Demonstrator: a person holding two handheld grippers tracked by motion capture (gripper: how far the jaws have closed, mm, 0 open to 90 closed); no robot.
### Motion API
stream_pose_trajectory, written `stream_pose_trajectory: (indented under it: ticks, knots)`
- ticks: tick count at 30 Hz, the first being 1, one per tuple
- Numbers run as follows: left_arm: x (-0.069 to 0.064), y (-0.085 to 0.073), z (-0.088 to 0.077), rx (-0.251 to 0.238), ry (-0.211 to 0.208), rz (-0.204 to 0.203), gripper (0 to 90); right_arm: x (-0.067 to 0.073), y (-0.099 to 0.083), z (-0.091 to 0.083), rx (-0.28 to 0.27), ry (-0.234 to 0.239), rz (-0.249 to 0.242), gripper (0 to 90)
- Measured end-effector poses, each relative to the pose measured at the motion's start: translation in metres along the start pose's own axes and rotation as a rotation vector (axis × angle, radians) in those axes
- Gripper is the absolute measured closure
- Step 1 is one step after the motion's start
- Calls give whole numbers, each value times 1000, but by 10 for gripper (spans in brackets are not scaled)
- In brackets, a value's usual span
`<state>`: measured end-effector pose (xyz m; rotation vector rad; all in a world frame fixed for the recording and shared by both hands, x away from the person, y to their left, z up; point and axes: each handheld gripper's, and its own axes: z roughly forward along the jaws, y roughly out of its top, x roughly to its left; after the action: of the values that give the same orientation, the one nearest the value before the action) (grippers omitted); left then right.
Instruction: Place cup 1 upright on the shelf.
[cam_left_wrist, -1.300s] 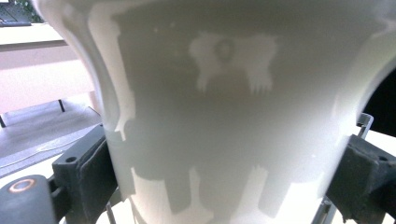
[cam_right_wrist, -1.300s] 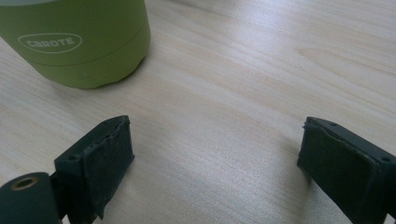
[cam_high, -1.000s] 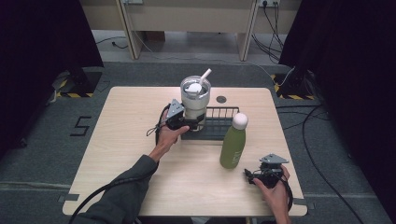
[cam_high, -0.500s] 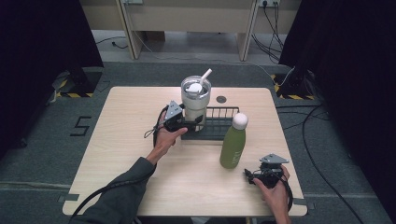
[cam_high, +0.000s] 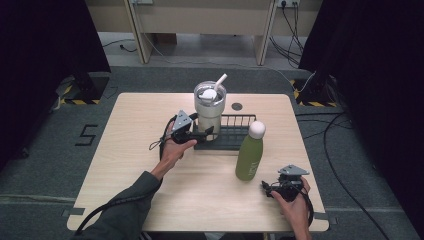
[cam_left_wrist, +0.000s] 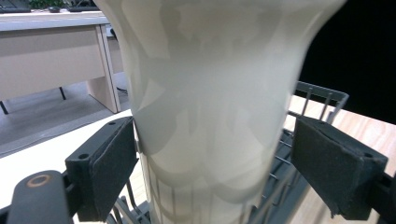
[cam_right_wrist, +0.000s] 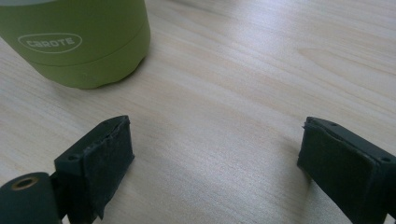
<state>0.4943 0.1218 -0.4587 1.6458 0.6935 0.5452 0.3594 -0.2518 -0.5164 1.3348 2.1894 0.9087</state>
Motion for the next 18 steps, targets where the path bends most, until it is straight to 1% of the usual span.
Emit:
stream_pose_trajectory:
  ticks: [4,7,9,14,15,16,18]
  knots:
    - [-2,1,-9,9,-14,-4,144,0,0,0,0,0,0,102]
    - [-4,3,-17,25,-23,-19,144,0,0,0,0,0,0,102]
    - [-4,3,-24,24,-33,-25,144,0,0,0,0,0,0,102]
    - [-7,5,-39,37,-44,-20,144,0,0,0,0,0,0,102]
    - [-8,5,-42,43,-45,-23,144,-1,0,0,-2,0,-7,102]
    - [-8,5,-46,54,-44,-23,144,0,0,0,-1,0,-2,102]
    - [-8,4,-52,55,-57,-30,144,0,0,0,0,0,1,102]
